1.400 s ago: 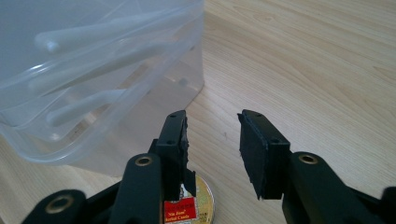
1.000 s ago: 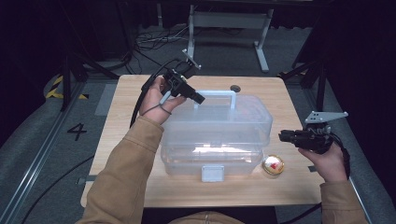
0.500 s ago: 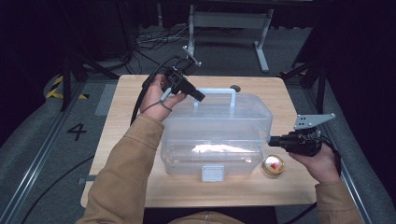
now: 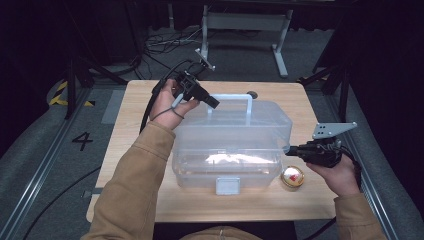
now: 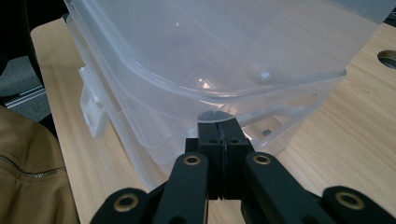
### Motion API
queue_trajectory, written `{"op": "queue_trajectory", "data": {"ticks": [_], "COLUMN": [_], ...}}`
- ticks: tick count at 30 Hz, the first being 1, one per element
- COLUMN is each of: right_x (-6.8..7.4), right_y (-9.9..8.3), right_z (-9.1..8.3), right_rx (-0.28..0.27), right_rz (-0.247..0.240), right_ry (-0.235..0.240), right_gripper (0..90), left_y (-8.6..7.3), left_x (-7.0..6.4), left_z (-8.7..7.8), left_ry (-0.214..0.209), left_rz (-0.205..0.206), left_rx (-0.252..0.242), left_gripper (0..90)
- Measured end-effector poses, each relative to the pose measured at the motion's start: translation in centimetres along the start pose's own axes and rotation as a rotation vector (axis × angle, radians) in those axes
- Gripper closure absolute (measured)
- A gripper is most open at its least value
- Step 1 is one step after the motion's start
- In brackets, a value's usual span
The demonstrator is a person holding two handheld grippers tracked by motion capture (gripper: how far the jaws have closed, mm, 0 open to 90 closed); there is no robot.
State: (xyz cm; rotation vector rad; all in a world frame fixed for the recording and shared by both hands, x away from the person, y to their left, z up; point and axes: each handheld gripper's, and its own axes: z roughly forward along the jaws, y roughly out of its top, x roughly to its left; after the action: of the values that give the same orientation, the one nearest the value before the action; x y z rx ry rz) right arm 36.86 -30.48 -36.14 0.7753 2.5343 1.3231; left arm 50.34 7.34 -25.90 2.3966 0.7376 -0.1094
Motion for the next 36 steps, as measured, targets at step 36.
{"op": "queue_trajectory", "data": {"ticks": [36], "right_x": [-0.9], "right_y": [0.9], "right_z": [0.3], "right_rx": [-0.077], "right_rz": [0.039], "right_ry": [0.008], "right_gripper": [90.0], "left_y": [-4.4], "left_x": [-6.6], "left_z": [-7.0], "left_ry": [0.122], "left_rz": [0.100], "left_rx": [-0.177], "left_gripper": [82.1]}}
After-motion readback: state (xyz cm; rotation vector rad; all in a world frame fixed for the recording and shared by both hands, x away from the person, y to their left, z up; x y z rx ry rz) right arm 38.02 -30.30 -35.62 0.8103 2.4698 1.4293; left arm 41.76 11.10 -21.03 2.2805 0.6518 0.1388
